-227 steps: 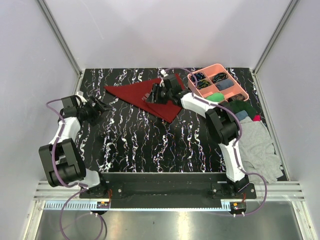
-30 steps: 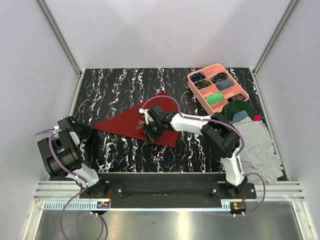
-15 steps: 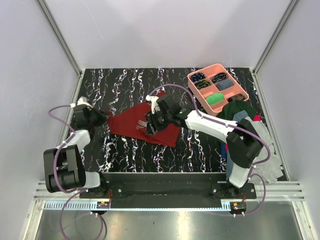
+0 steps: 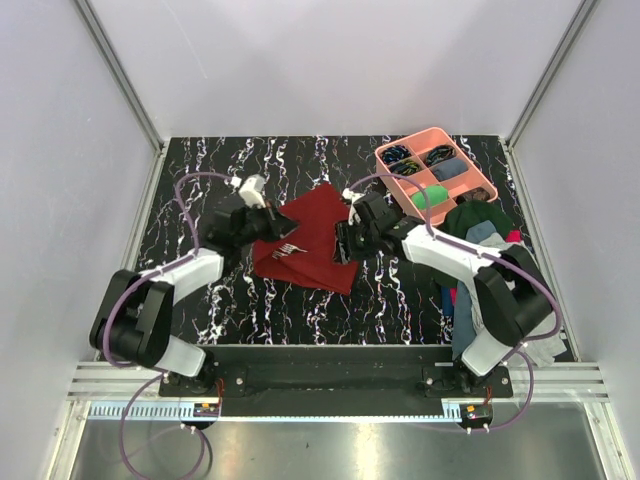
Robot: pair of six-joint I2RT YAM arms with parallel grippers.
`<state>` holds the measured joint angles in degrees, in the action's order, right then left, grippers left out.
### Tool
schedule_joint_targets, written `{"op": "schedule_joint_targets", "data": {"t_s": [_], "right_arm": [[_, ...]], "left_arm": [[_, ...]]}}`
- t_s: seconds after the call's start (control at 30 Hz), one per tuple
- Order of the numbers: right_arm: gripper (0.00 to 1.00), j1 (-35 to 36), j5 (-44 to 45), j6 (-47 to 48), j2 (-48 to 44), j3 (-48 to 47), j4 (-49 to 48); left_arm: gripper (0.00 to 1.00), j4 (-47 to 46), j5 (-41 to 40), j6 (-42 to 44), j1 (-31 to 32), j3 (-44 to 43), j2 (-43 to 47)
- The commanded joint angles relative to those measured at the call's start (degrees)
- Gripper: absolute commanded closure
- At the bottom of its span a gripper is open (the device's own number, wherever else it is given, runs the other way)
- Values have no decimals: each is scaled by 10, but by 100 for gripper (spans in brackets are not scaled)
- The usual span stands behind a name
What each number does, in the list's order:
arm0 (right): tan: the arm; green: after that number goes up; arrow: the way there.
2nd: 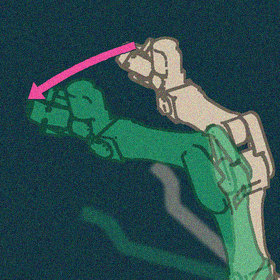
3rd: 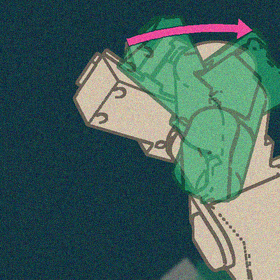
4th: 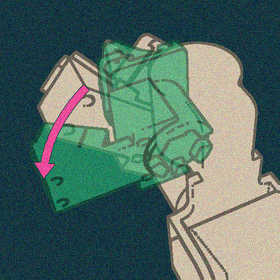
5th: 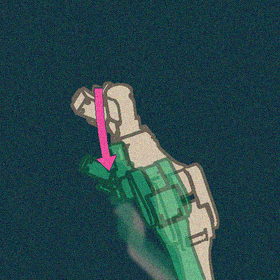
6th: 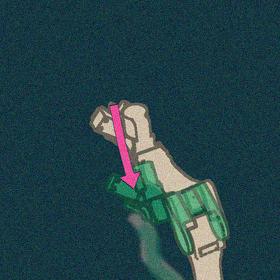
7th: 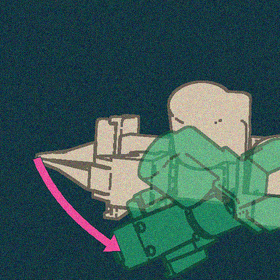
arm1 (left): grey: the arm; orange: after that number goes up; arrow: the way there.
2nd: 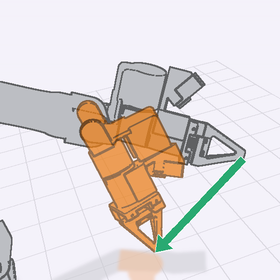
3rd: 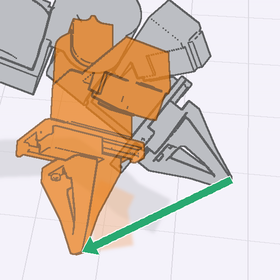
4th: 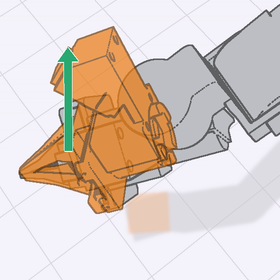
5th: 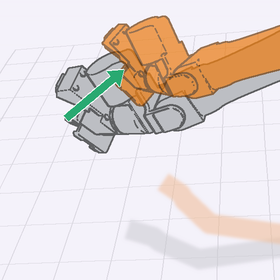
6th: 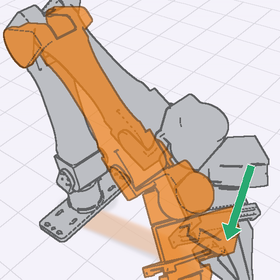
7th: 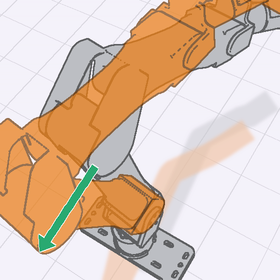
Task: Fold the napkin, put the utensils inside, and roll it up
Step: Fold the napkin
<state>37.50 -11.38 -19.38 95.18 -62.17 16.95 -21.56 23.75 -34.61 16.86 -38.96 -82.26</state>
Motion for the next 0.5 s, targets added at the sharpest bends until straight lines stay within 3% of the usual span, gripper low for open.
{"op": "schedule_joint_targets", "data": {"t_s": [0.0,0.47], "right_arm": [[45,3,28,-29,-46,18,-22],[44,1,65,-53,-73,46,-24]], "left_arm": [[100,-74,53,26,49,-36,-26],[100,-65,89,59,156,-66,-82]]}}
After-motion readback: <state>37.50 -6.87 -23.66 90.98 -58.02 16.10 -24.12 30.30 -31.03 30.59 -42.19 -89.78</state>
